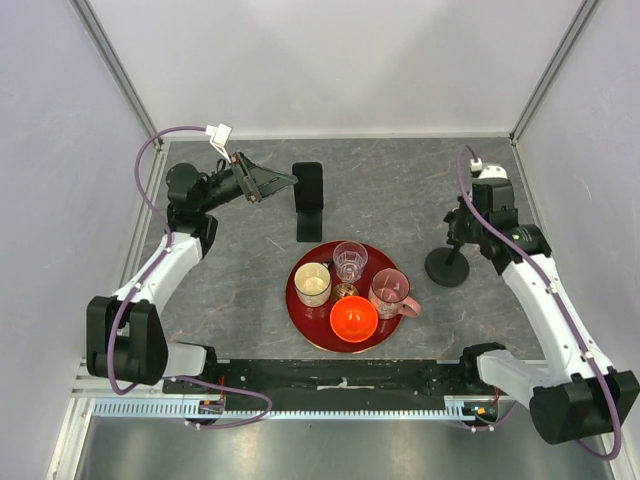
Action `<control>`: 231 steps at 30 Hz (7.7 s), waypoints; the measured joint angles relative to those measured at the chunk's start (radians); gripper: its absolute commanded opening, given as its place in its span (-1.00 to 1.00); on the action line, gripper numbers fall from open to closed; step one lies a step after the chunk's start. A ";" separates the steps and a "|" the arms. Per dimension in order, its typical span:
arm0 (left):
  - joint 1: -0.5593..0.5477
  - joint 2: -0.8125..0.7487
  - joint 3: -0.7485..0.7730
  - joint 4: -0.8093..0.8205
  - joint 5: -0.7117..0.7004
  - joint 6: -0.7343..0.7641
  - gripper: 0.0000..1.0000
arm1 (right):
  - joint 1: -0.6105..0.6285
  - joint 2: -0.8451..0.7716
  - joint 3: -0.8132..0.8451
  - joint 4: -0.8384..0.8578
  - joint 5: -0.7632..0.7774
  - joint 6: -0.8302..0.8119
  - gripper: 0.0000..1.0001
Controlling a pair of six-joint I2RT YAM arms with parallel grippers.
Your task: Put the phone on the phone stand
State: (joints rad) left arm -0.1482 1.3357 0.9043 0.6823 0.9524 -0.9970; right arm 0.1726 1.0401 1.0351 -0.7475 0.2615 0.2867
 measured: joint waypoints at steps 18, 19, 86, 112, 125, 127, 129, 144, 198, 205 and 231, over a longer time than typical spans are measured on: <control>0.000 0.016 0.000 -0.015 0.000 0.000 0.68 | 0.128 0.647 0.520 0.074 -0.745 -0.723 -1.00; 0.000 0.016 0.000 -0.015 0.000 0.000 0.68 | 0.138 0.670 0.544 0.050 -0.771 -0.755 -1.00; -0.011 0.026 0.000 -0.014 0.002 0.000 0.69 | 0.465 0.420 0.078 0.541 0.299 0.132 -0.13; -0.024 0.032 0.000 -0.014 0.020 0.000 0.68 | 0.368 0.352 0.045 0.533 0.272 -0.048 -1.00; -0.039 0.032 0.000 -0.014 0.024 0.000 0.68 | 0.369 0.298 0.040 0.504 0.261 -0.008 0.96; -0.039 0.032 0.000 -0.014 0.026 0.000 0.68 | 0.370 0.256 0.035 0.491 0.278 -0.002 0.96; -0.040 0.032 0.000 -0.014 0.026 0.000 0.68 | 0.367 0.201 0.023 0.485 0.307 0.002 0.96; -0.054 0.032 0.000 -0.014 0.027 0.000 0.69 | -0.045 0.222 0.050 0.387 0.400 0.364 0.96; -0.055 0.030 0.002 0.009 0.027 -0.024 0.69 | -0.377 1.164 0.723 -0.251 -0.047 1.053 0.96; -0.055 0.030 0.002 0.009 0.027 -0.025 0.69 | -0.383 1.179 0.736 -0.263 -0.061 1.054 0.96; -0.055 0.030 0.002 0.010 0.027 -0.026 0.69 | -0.385 1.235 0.825 -0.314 -0.045 0.955 -1.00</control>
State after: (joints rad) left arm -0.2035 1.3659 0.9058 0.6918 0.9791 -1.0229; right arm -0.2119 2.2753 1.8603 -1.0615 0.2165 1.2419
